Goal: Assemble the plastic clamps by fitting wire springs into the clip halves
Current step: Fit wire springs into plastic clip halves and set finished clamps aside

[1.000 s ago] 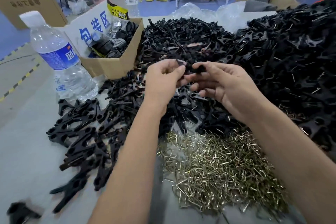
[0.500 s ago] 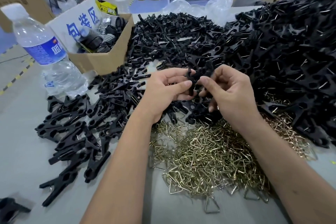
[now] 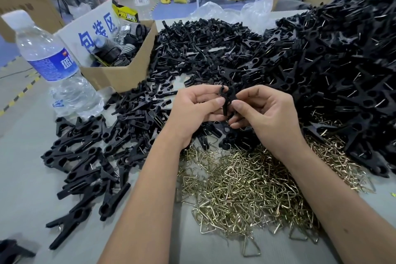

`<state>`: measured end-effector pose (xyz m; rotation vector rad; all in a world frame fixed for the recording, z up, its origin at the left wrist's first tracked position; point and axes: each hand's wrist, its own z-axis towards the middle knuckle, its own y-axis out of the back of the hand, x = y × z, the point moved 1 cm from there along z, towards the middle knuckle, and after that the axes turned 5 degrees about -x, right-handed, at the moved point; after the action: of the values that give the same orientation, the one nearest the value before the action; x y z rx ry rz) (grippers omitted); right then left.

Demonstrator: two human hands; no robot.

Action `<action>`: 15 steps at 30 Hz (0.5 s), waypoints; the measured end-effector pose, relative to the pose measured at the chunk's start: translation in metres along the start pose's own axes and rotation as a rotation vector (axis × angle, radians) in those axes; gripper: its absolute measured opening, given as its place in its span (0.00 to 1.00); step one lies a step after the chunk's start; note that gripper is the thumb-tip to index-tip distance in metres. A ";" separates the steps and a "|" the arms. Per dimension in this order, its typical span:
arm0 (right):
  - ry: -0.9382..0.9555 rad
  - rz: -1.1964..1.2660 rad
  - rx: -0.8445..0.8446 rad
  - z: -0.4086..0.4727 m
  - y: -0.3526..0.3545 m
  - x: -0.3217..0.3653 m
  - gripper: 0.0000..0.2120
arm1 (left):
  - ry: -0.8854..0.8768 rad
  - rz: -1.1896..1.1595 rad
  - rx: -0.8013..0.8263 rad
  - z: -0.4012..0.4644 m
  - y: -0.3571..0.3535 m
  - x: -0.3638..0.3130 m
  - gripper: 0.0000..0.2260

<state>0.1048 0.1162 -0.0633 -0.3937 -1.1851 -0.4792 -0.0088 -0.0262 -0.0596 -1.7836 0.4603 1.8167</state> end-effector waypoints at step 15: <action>0.022 0.008 -0.032 -0.002 0.001 0.003 0.03 | -0.021 -0.025 0.036 -0.002 -0.001 -0.002 0.12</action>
<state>0.1079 0.1150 -0.0610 -0.4197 -1.1557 -0.4945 -0.0071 -0.0269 -0.0577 -1.7372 0.4575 1.7968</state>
